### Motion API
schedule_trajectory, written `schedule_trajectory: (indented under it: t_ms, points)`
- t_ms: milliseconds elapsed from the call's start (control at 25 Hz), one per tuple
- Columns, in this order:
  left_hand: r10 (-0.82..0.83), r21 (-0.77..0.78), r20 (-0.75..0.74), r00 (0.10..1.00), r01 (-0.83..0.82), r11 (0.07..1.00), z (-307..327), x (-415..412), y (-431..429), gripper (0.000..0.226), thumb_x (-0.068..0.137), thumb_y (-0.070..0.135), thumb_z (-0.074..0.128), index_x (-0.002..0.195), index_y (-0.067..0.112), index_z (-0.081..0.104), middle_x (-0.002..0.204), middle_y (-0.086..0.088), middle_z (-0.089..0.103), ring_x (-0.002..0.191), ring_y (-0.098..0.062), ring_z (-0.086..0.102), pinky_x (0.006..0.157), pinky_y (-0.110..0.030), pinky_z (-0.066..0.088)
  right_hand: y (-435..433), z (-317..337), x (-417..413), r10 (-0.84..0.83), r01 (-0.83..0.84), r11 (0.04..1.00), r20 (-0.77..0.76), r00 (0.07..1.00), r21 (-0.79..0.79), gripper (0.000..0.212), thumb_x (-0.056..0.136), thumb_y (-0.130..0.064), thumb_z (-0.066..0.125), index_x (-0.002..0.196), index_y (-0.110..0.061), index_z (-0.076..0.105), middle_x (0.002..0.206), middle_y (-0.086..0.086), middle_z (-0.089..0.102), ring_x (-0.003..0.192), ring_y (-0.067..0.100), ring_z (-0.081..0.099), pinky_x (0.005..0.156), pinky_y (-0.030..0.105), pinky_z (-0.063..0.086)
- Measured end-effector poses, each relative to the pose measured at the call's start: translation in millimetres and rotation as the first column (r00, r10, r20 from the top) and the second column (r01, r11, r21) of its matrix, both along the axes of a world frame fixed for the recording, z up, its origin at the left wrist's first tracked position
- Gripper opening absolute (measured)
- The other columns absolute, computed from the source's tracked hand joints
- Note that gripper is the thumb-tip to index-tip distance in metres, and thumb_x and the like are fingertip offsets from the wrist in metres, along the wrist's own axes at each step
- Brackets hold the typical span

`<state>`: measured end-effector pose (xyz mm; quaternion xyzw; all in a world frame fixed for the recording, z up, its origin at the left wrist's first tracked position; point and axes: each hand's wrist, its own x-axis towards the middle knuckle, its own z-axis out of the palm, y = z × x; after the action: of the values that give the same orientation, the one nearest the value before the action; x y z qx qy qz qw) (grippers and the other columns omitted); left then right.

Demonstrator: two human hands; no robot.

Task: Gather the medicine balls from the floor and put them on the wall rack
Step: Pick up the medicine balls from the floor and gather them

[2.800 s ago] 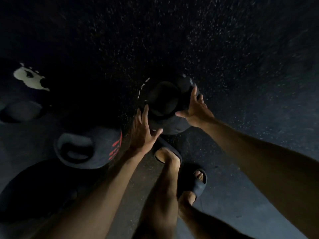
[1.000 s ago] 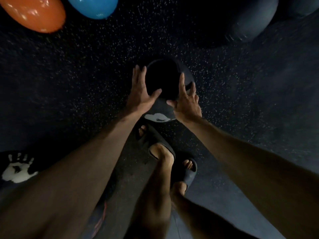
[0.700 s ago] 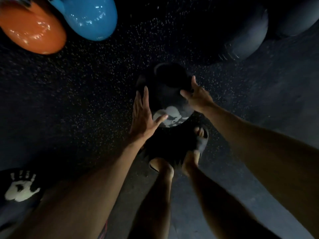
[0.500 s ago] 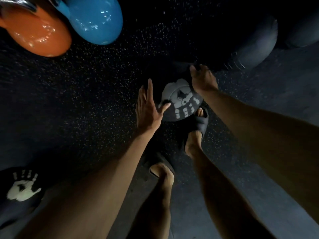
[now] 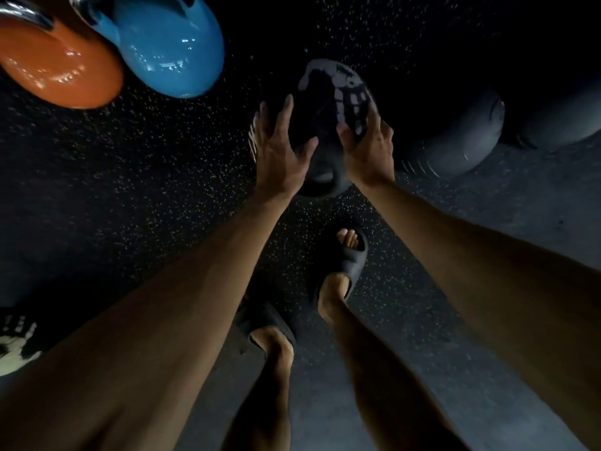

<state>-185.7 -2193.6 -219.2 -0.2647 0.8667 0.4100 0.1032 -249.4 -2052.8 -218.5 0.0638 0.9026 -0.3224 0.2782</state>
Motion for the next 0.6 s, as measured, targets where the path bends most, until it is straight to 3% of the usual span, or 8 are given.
schedule_trajectory:
  t_ms: [160,240,280,320,400,480,600]
  points:
    - [-0.159,0.083,-0.057,0.986,0.164,0.983,15,-20,-2,0.114,0.067,0.090,0.022,0.156,0.019,0.026,0.163,-0.025,0.004,0.151,-0.042,0.001,0.119,-0.050,0.009,-7,5,-35,-0.167,0.158,0.984,0.119,0.979,0.080,0.063,0.102,-0.052,0.037,0.156,-0.023,0.023,0.149,0.020,0.037,0.136,0.038,0.040,0.107,0.047,0.037]
    - [-0.181,0.084,-0.063,0.981,0.186,0.979,18,-27,2,0.104,0.078,0.084,0.023,0.155,0.015,0.031,0.162,-0.028,0.007,0.151,-0.042,0.003,0.120,-0.048,0.009,-1,9,-40,-0.177,0.164,0.980,0.119,0.977,0.116,0.055,0.102,-0.045,0.038,0.150,-0.018,0.033,0.144,0.020,0.041,0.131,0.038,0.043,0.104,0.045,0.039]
    - [-0.180,0.068,-0.048,0.983,0.183,0.981,18,-28,6,0.087,0.090,0.072,0.031,0.154,0.014,0.033,0.161,-0.029,0.009,0.151,-0.042,0.005,0.120,-0.049,0.011,4,11,-38,-0.158,0.144,0.982,0.108,0.981,0.126,0.050,0.102,-0.040,0.037,0.146,-0.016,0.036,0.141,0.020,0.043,0.128,0.038,0.045,0.102,0.045,0.040]
    - [-0.170,0.044,-0.027,0.985,0.172,0.984,19,-26,11,0.072,0.096,0.056,0.042,0.153,0.013,0.034,0.161,-0.029,0.012,0.151,-0.041,0.008,0.121,-0.051,0.014,8,14,-35,-0.126,0.112,0.985,0.097,0.987,0.132,0.046,0.102,-0.036,0.036,0.143,-0.016,0.039,0.138,0.019,0.045,0.126,0.036,0.047,0.100,0.044,0.041]
    - [-0.164,-0.011,0.034,0.986,0.165,0.986,25,-16,18,0.066,0.093,0.034,0.056,0.152,0.014,0.036,0.160,-0.025,0.018,0.149,-0.039,0.015,0.120,-0.049,0.018,14,26,-25,-0.018,0.005,0.989,0.084,0.996,0.148,0.042,0.103,-0.031,0.033,0.141,-0.015,0.041,0.134,0.017,0.048,0.123,0.034,0.047,0.093,0.040,0.040]
    - [-0.156,-0.017,0.114,0.981,0.159,0.987,40,-4,17,0.060,0.094,0.027,0.060,0.149,0.015,0.039,0.156,-0.019,0.029,0.144,-0.034,0.028,0.116,-0.044,0.028,13,47,-14,0.109,-0.123,0.977,0.086,0.990,0.173,0.039,0.105,-0.030,0.032,0.140,-0.015,0.040,0.133,0.018,0.048,0.123,0.034,0.046,0.088,0.038,0.038]
    - [-0.079,-0.019,0.277,0.958,0.087,0.996,85,21,2,0.046,0.097,0.026,0.057,0.141,0.015,0.047,0.144,-0.012,0.048,0.131,-0.027,0.049,0.106,-0.038,0.043,6,92,6,0.364,-0.381,0.909,0.122,0.923,0.172,0.036,0.103,-0.028,0.037,0.135,-0.014,0.045,0.130,0.019,0.054,0.120,0.036,0.054,0.093,0.045,0.049]
